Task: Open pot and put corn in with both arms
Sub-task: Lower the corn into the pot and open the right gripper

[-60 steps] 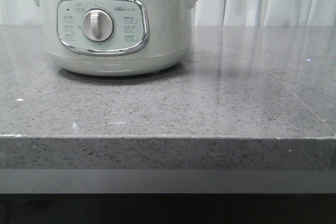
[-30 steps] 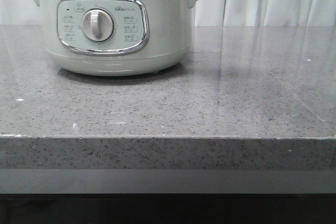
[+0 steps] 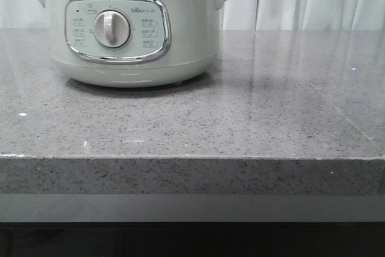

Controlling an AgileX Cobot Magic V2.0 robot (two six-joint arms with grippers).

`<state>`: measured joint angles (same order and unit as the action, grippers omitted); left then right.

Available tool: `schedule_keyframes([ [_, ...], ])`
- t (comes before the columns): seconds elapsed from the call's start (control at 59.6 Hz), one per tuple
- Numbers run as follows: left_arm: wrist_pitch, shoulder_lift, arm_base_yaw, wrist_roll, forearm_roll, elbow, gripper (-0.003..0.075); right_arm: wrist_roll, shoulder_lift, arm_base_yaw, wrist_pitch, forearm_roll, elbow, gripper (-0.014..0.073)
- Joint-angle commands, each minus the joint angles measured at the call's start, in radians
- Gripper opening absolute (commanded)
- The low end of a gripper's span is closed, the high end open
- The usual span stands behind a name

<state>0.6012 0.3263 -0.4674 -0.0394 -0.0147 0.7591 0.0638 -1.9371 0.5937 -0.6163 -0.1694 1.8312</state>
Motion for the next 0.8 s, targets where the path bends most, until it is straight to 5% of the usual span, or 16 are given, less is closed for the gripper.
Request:
schedule_keyframes([
  [0.0,-0.148,0.011,-0.002,-0.004,-0.008,0.034,0.0188,0.005,0.058,0.000,0.052,-0.003,0.033,0.0584],
  [0.604,-0.148,0.011,-0.002,-0.004,-0.008,0.034,0.0188,0.005,0.259,-0.001,-0.179,-0.003,0.026,0.0582],
  [0.788,-0.148,0.011,-0.002,-0.004,-0.008,0.034,0.0188,0.004,0.416,0.001,-0.124,-0.003,-0.110,0.0582],
])
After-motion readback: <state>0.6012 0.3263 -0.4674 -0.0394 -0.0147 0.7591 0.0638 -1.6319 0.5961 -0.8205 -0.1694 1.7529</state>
